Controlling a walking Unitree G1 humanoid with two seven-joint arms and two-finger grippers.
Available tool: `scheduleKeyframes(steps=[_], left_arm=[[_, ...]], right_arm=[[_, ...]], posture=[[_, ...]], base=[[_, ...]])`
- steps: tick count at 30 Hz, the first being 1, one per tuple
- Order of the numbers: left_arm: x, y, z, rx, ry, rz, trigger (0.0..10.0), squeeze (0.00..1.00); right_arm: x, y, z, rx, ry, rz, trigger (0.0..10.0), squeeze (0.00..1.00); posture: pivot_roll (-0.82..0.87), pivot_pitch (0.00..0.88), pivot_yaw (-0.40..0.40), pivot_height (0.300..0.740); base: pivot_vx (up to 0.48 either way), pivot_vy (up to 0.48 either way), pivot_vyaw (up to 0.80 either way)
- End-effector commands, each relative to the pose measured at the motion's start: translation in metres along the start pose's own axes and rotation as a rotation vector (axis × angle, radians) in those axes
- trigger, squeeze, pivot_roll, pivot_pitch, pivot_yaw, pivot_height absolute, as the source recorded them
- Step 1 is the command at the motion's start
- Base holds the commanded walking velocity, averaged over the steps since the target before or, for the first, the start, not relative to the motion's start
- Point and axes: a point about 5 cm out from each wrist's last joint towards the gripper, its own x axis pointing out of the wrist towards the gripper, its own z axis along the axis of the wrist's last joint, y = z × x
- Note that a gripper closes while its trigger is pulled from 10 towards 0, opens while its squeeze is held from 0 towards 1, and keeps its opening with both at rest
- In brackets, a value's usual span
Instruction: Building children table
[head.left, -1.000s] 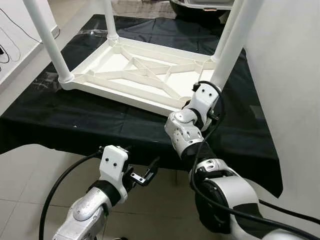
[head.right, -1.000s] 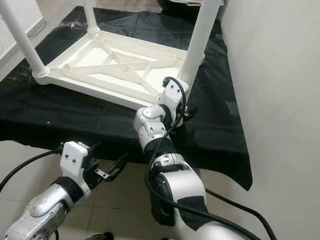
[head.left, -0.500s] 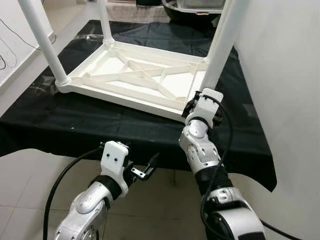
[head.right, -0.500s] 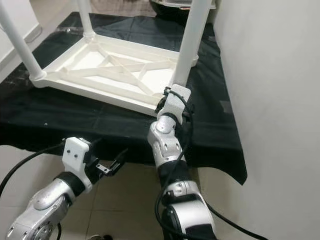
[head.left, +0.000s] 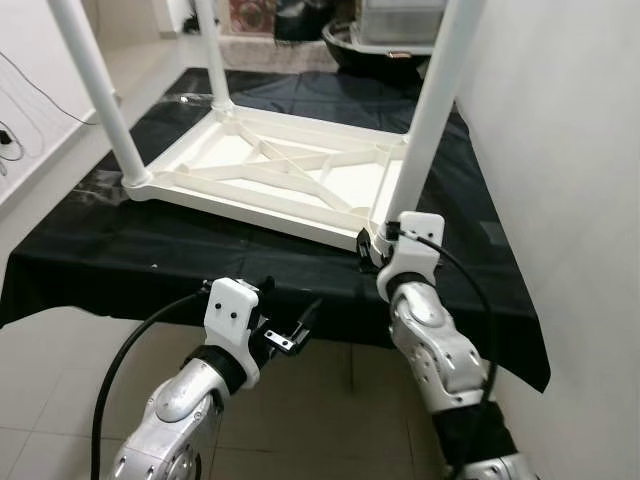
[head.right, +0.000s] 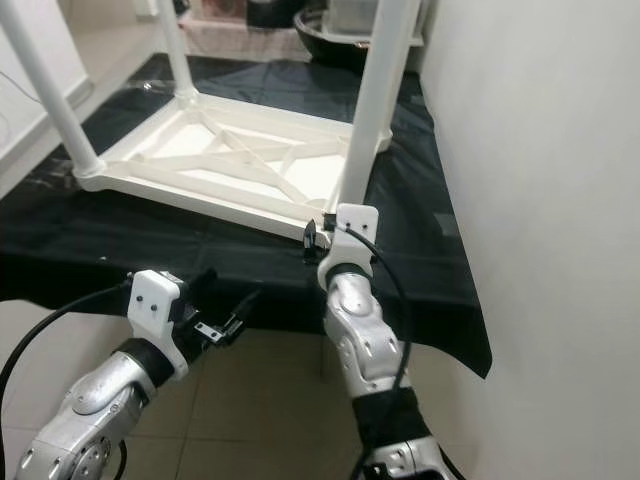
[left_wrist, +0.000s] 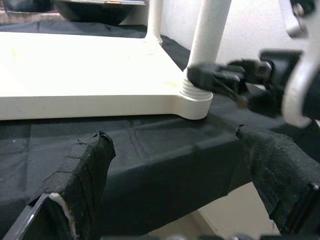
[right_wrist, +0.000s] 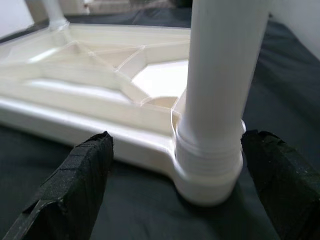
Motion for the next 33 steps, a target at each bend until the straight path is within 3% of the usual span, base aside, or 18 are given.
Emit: scheduleKeyframes(steps=[1, 5, 6, 8, 11, 13, 23, 33], left_arm=[[-0.002, 0.000, -0.005, 0.004, 0.018, 0.005, 10.0, 0.00], [-0.003, -0.002, -0.005, -0.001, 0.018, 0.000, 10.0, 0.00], [-0.005, -0.005, -0.004, -0.005, 0.018, -0.005, 10.0, 0.00], [-0.005, -0.005, -0.004, -0.005, 0.018, -0.005, 10.0, 0.00], [-0.006, -0.006, -0.004, -0.009, 0.019, -0.007, 10.0, 0.00], [-0.009, -0.009, -0.003, -0.017, 0.020, -0.011, 10.0, 0.00], [-0.019, -0.027, 0.004, -0.048, 0.030, -0.033, 10.0, 0.00], [-0.022, -0.036, 0.011, -0.069, 0.032, -0.037, 10.0, 0.00]], right_arm=[[-0.010, -0.009, -0.012, -0.054, 0.039, 0.048, 10.0, 0.00], [-0.015, -0.028, -0.021, -0.143, 0.061, 0.023, 10.0, 0.00], [-0.015, -0.049, -0.030, -0.188, 0.087, -0.019, 10.0, 0.00], [-0.015, -0.049, -0.030, -0.188, 0.087, -0.019, 10.0, 0.00], [-0.011, -0.063, -0.032, -0.212, 0.101, -0.059, 10.0, 0.00], [0.000, -0.074, -0.028, -0.217, 0.091, -0.116, 10.0, 0.00], [0.037, -0.084, -0.017, -0.167, 0.069, -0.230, 10.0, 0.00], [0.053, -0.096, -0.005, -0.140, 0.047, -0.303, 10.0, 0.00]], posture=[[0.06, 0.092, -0.022, 0.740], [0.06, 0.103, -0.022, 0.740], [0.07, 0.117, -0.021, 0.740], [0.07, 0.117, -0.021, 0.740], [0.07, 0.130, -0.019, 0.740], [0.08, 0.146, -0.017, 0.740], [0.12, 0.245, -0.020, 0.740], [0.13, 0.316, -0.009, 0.740]], base=[[0.000, 0.000, 0.00], [0.000, 0.000, 0.00], [0.000, 0.000, 0.00], [0.000, 0.000, 0.00], [0.000, 0.000, 0.00], [0.000, 0.000, 0.00], [0.000, 0.000, 0.00], [0.000, 0.000, 0.00]])
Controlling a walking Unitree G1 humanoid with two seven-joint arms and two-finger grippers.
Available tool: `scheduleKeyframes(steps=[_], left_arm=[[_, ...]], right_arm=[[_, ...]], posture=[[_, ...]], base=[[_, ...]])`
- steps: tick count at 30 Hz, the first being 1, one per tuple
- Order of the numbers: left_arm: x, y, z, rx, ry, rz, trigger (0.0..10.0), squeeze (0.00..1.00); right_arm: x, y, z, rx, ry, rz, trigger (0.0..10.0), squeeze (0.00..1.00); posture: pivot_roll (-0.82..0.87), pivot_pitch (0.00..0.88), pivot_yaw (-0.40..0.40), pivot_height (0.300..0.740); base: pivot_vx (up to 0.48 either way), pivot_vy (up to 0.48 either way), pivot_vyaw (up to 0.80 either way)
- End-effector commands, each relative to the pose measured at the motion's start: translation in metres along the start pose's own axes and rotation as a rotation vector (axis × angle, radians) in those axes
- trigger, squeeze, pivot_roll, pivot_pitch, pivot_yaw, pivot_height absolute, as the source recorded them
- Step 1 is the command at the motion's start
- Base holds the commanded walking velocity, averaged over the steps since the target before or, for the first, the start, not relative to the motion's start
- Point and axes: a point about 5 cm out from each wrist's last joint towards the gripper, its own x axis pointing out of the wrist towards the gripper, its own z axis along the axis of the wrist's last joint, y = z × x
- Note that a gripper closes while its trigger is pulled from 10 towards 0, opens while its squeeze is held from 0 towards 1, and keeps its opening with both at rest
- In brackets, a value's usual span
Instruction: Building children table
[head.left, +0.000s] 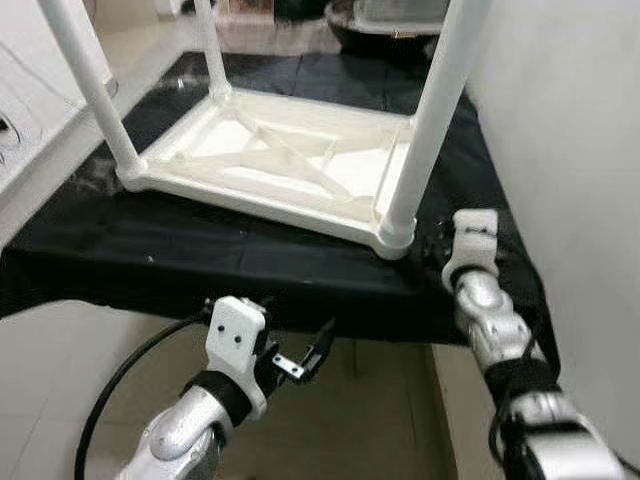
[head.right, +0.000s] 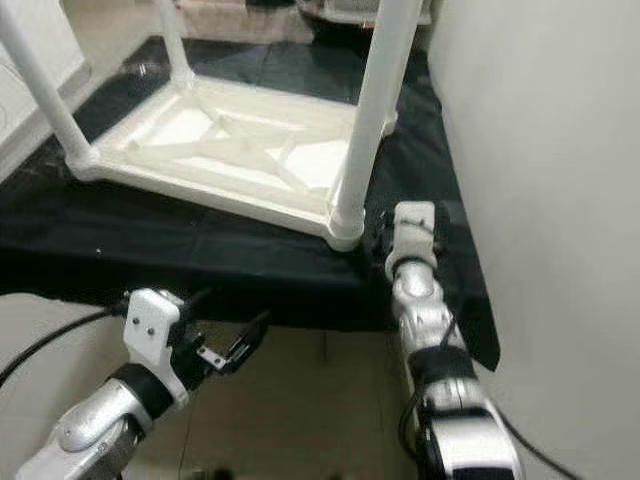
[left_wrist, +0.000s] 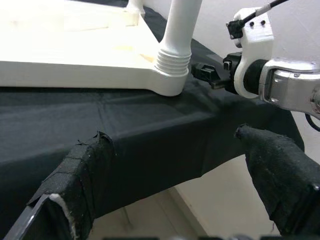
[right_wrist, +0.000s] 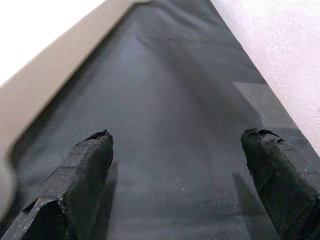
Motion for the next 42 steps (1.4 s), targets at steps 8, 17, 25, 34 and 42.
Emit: scheduleKeyframes(steps=[8, 17, 25, 34, 42], left_arm=[[-0.005, -0.007, 0.001, -0.023, 0.023, -0.003, 10.0, 0.00], [-0.003, -0.005, 0.001, -0.025, 0.035, 0.005, 10.0, 0.00], [0.000, 0.002, 0.004, -0.012, 0.029, 0.012, 10.0, 0.00], [0.001, 0.005, 0.005, -0.005, 0.027, 0.021, 10.0, 0.00], [0.002, 0.006, 0.005, -0.001, 0.025, 0.024, 10.0, 0.00]], right_arm=[[-0.001, 0.025, -0.012, 0.095, 0.037, 0.194, 10.0, 0.00], [-0.012, 0.053, -0.012, 0.148, 0.009, 0.500, 10.0, 0.00], [-0.030, 0.073, -0.007, 0.116, -0.019, 0.817, 10.0, 0.00], [-0.049, 0.080, 0.008, 0.089, -0.063, 1.046, 10.0, 0.00], [-0.059, 0.084, 0.022, 0.093, -0.089, 1.136, 10.0, 0.00]], posture=[[0.13, 0.341, -0.004, 0.740], [0.12, 0.342, -0.001, 0.740], [0.12, 0.339, -0.001, 0.740], [0.11, 0.338, -0.003, 0.740], [0.10, 0.326, -0.007, 0.740]], base=[[0.000, 0.000, 0.00], [0.000, 0.000, 0.00], [0.000, 0.000, 0.00], [0.000, 0.000, 0.00], [0.000, 0.000, 0.00]])
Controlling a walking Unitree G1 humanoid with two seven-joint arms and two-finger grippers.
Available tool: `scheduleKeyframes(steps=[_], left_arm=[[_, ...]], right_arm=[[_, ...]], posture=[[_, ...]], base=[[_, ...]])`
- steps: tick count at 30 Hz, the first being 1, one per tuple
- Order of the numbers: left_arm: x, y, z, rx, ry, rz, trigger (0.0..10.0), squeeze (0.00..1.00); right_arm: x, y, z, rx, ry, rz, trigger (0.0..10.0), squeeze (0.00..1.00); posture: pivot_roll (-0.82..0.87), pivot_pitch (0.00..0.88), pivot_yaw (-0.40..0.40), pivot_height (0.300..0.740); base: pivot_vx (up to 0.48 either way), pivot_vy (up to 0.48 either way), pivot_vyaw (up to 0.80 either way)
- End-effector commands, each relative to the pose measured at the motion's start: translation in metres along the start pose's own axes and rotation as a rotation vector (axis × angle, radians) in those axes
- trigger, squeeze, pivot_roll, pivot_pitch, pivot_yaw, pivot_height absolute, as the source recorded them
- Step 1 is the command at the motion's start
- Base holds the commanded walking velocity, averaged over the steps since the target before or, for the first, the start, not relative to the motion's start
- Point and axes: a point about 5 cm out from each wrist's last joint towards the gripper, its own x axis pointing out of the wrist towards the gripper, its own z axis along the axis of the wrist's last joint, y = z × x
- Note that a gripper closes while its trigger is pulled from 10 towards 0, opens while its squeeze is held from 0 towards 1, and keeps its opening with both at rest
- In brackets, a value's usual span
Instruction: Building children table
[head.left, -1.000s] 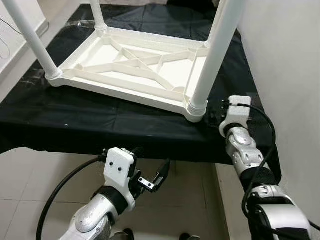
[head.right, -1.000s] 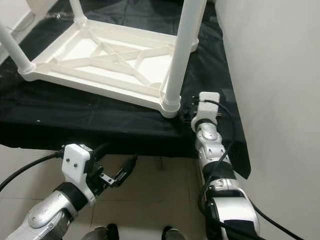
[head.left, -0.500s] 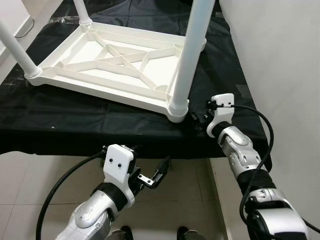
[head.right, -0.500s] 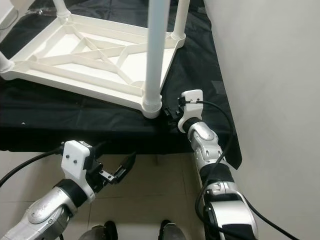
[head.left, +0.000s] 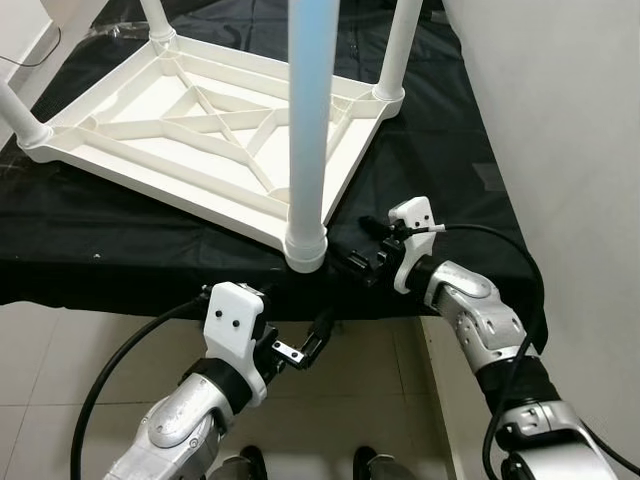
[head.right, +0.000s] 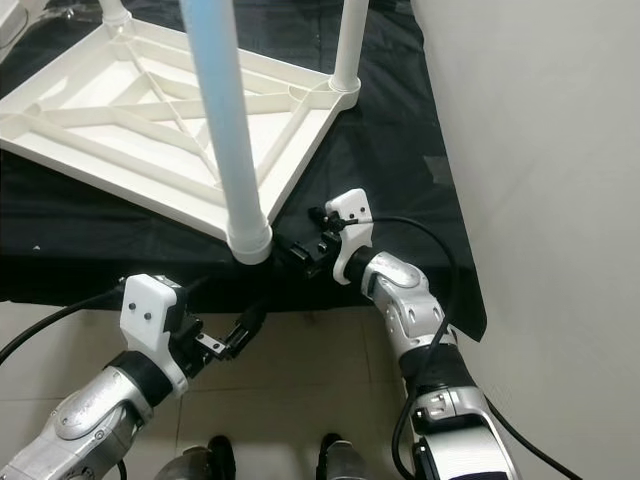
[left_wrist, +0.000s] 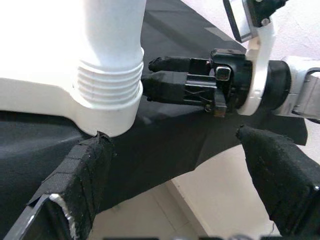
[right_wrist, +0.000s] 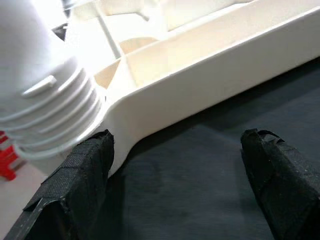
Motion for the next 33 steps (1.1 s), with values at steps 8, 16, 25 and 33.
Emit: scheduleKeyframes(steps=[8, 16, 25, 33], left_arm=[[0.000, 0.000, -0.012, -0.006, 0.037, -0.013, 10.0, 0.00], [-0.001, 0.007, -0.031, 0.001, 0.083, -0.012, 10.0, 0.00], [0.002, 0.006, -0.048, -0.013, 0.110, -0.037, 10.0, 0.00], [0.002, -0.004, -0.055, -0.033, 0.109, -0.071, 10.0, 0.00]], right_arm=[[-0.005, -0.007, -0.016, -0.003, 0.078, -0.004, 10.0, 0.00], [-0.042, -0.024, -0.014, -0.003, 0.183, 0.145, 10.0, 0.00], [-0.049, -0.031, 0.017, 0.014, 0.078, 0.253, 10.0, 1.00], [-0.027, -0.027, 0.040, -0.028, -0.017, 0.295, 10.0, 0.00]], posture=[[0.10, 0.251, -0.013, 0.740], [0.09, 0.157, -0.015, 0.740], [0.09, 0.078, -0.015, 0.740], [0.10, 0.053, -0.032, 0.740]], base=[[0.000, 0.000, 0.00], [0.000, 0.000, 0.00], [0.000, 0.000, 0.00], [0.000, 0.000, 0.00]])
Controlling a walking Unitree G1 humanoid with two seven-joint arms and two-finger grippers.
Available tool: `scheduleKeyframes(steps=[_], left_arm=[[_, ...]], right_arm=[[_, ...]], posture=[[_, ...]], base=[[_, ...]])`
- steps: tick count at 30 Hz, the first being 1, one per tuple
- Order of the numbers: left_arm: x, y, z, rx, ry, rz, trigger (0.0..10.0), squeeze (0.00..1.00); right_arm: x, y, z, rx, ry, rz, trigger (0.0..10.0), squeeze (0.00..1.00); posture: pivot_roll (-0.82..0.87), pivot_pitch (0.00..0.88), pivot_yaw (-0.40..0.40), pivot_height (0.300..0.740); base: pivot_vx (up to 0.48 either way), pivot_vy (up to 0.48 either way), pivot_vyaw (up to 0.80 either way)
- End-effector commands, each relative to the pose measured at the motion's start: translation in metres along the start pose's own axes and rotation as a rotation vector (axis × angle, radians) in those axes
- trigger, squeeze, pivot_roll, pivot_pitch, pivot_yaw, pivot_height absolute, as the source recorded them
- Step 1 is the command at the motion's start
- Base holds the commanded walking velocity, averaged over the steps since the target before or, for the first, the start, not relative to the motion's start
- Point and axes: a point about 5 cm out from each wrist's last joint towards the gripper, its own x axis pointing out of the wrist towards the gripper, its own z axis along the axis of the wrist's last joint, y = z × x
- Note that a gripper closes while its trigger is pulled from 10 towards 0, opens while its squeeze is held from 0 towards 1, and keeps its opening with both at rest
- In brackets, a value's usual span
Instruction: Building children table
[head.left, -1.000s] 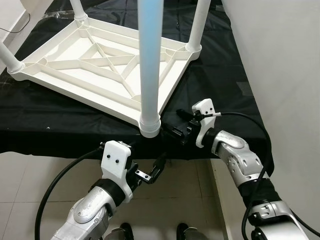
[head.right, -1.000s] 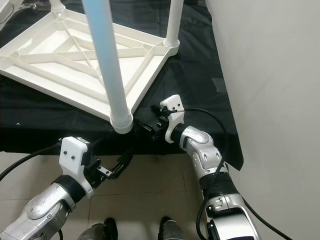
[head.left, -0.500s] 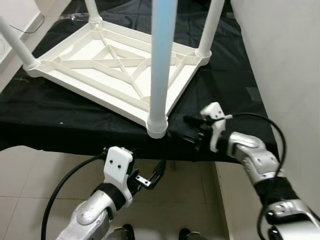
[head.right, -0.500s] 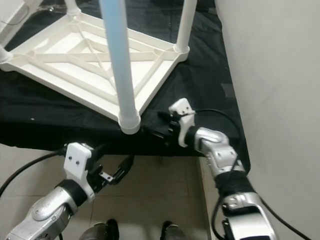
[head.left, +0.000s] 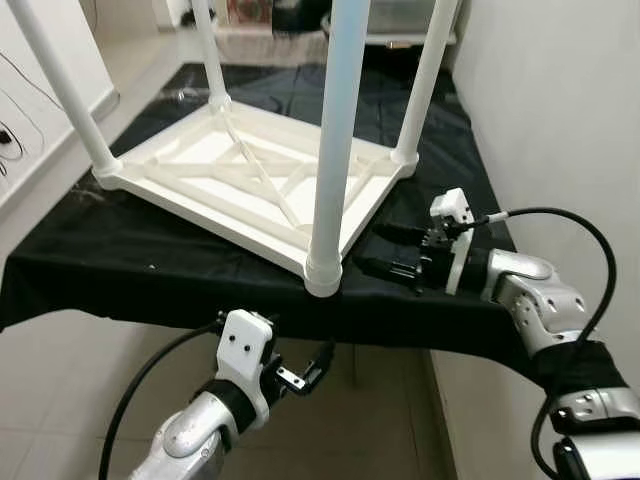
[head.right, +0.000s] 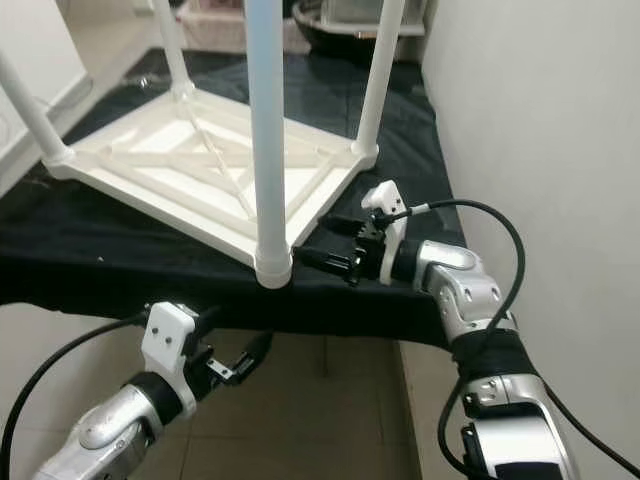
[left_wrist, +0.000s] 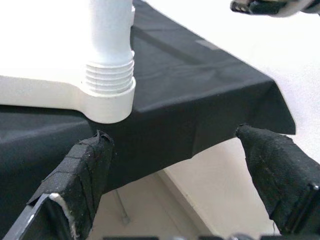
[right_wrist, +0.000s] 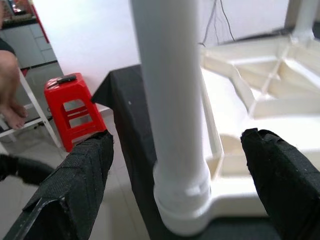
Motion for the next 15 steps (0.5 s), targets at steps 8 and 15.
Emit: scheduleKeyframes(steps=[8, 15], left_arm=[[0.002, -0.003, -0.011, 0.010, 0.015, 0.000, 10.0, 0.00], [0.002, -0.005, -0.011, 0.010, 0.005, 0.003, 10.0, 0.00]], right_arm=[[0.030, 0.003, 0.017, -0.028, -0.063, 0.073, 10.0, 0.00], [0.049, 0.000, 0.019, -0.020, -0.079, 0.050, 10.0, 0.00]], posture=[[0.11, 0.057, -0.041, 0.740], [0.11, 0.070, -0.052, 0.740]], base=[[0.000, 0.000, 0.00], [0.000, 0.000, 0.00]])
